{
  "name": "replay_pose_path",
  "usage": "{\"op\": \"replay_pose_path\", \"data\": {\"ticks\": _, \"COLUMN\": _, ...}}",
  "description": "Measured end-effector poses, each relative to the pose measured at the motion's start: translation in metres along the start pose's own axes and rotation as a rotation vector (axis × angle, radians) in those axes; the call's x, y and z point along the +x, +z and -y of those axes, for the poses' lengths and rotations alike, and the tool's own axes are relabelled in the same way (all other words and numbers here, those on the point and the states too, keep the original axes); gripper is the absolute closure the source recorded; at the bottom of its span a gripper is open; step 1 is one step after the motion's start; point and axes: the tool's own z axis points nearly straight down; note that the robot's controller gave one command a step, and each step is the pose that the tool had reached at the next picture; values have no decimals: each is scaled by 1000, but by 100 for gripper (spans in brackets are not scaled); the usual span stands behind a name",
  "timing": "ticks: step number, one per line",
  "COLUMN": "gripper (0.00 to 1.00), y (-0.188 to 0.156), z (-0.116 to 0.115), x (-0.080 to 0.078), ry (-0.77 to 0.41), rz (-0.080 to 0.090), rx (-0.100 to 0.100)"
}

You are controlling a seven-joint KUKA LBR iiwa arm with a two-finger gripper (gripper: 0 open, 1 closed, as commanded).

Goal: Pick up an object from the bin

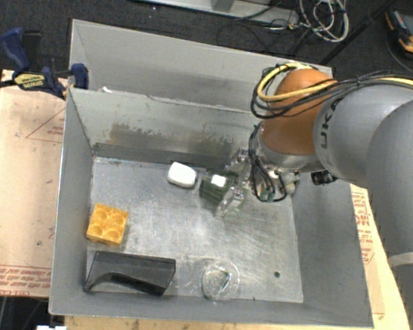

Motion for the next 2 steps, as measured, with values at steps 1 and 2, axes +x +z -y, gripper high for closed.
{"op": "replay_pose_path", "data": {"ticks": 1, "gripper": 100, "y": -2, "z": 0, "x": 1, "ry": 0, "rz": -3, "rx": 1}}
{"op": "replay_pose_path", "data": {"ticks": 2, "gripper": 100, "y": -11, "z": 1, "x": 4, "ry": -2, "rz": -13, "rx": 4}}
